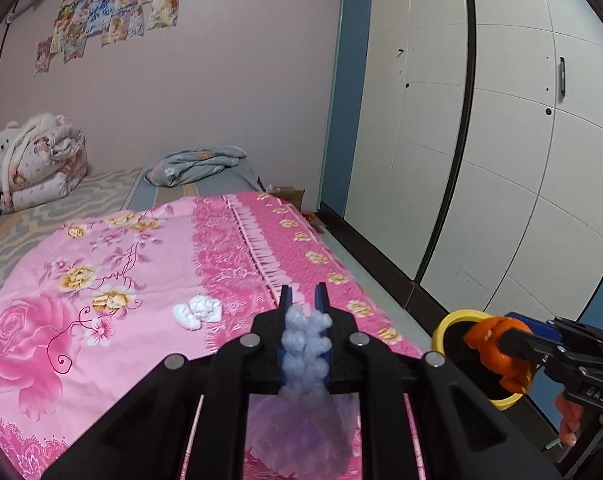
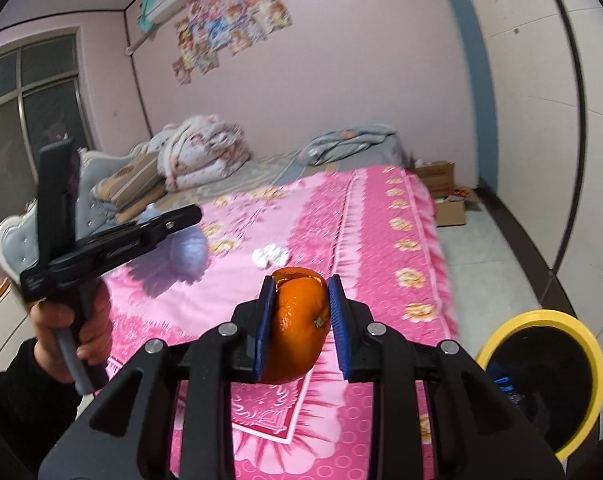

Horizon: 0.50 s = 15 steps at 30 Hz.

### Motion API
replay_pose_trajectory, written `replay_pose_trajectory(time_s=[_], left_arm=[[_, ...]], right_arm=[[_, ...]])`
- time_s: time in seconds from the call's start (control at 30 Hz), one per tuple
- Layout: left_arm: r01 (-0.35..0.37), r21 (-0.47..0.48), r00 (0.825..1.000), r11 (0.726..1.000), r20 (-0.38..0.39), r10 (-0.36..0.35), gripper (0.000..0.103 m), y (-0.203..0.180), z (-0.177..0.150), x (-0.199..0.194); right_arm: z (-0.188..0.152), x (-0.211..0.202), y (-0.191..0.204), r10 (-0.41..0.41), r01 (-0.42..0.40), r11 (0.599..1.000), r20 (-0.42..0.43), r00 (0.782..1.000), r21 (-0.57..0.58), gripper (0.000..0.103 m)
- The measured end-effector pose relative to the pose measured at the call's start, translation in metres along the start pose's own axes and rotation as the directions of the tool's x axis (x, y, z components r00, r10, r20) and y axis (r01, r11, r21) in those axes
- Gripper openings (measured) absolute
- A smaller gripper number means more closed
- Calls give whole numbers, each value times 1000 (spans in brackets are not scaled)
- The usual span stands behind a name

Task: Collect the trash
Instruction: 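Carry the lavender foam and orange peel over to the yellow bin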

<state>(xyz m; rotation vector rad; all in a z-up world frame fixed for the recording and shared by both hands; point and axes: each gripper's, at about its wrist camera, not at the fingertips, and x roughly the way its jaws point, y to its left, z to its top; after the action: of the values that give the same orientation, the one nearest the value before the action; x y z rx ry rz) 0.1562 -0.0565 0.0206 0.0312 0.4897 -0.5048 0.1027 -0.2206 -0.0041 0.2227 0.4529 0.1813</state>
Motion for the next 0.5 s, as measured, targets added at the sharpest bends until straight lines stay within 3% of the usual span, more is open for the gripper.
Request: replay_pose_trajectory(time_s=[0.23,0.5], left_arm=[[26,50,999,998,38,-28,11,-47,9,-12],[69,98,994,993,75,-77,11,-93,16,-11]], right_arm=[[3,-33,-28,-98,94,994,83,992,52,25],[2,-63,-63,-239,214,965,170,956,150,25]])
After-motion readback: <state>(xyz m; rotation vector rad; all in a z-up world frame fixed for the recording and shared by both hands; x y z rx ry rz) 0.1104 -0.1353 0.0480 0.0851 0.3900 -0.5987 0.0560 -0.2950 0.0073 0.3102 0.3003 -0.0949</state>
